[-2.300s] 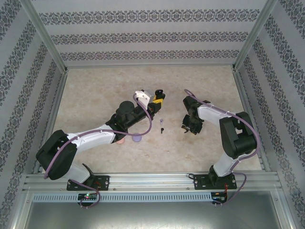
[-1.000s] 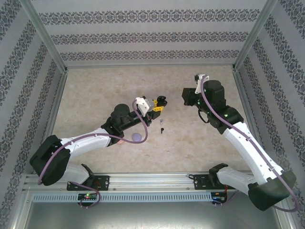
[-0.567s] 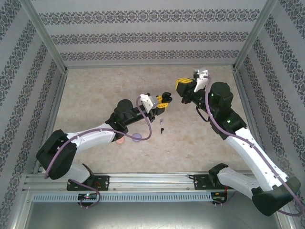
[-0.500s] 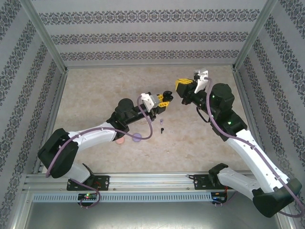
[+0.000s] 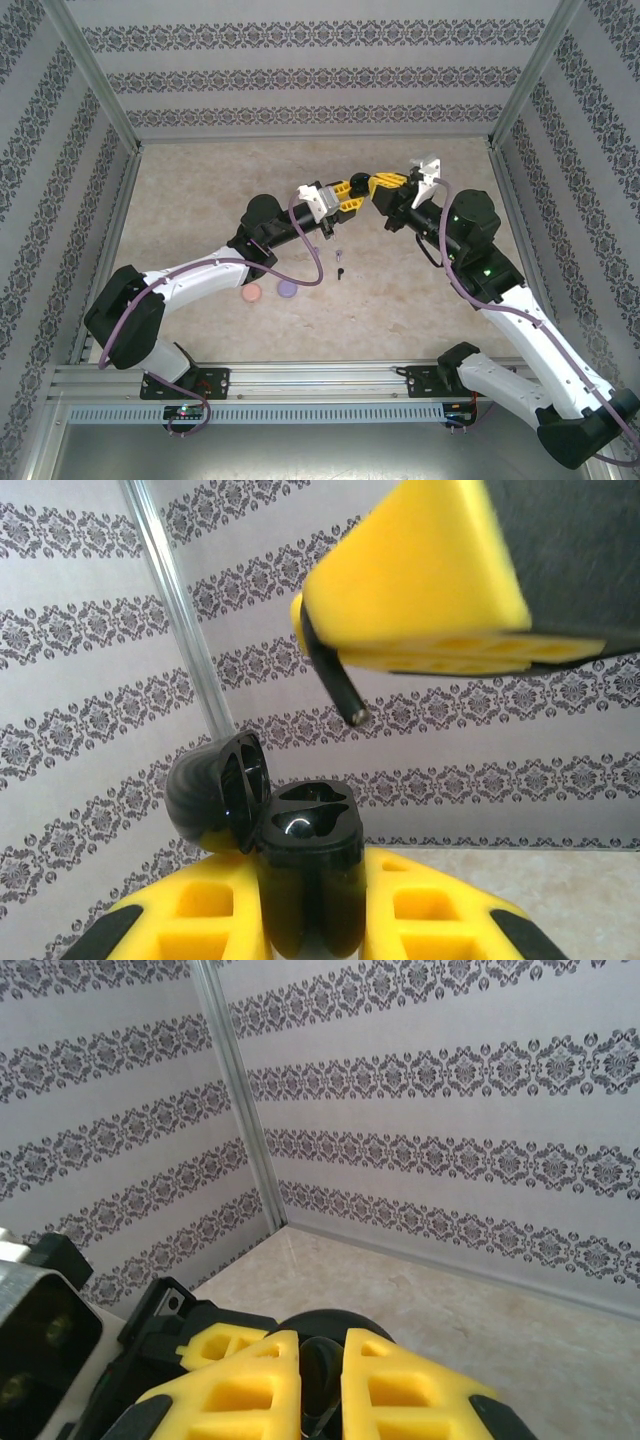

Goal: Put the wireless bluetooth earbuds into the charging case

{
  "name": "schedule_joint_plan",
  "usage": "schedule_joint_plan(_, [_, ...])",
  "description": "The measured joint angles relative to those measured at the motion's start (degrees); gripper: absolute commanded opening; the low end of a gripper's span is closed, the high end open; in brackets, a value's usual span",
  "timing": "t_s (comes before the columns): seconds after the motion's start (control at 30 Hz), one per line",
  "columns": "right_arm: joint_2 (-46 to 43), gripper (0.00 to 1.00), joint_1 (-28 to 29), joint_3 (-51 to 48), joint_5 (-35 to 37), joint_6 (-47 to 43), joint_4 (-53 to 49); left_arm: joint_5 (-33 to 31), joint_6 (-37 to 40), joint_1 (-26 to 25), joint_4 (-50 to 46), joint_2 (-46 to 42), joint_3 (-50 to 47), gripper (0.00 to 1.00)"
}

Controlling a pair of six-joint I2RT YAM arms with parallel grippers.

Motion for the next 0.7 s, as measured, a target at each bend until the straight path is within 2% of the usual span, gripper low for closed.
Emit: schedule_joint_plan(0.7, [2.91, 0.11, 0.37, -0.5, -0.24, 0.33, 2.21, 1.68, -0.52, 0.35, -0.07, 0.04, 0.07, 0.0])
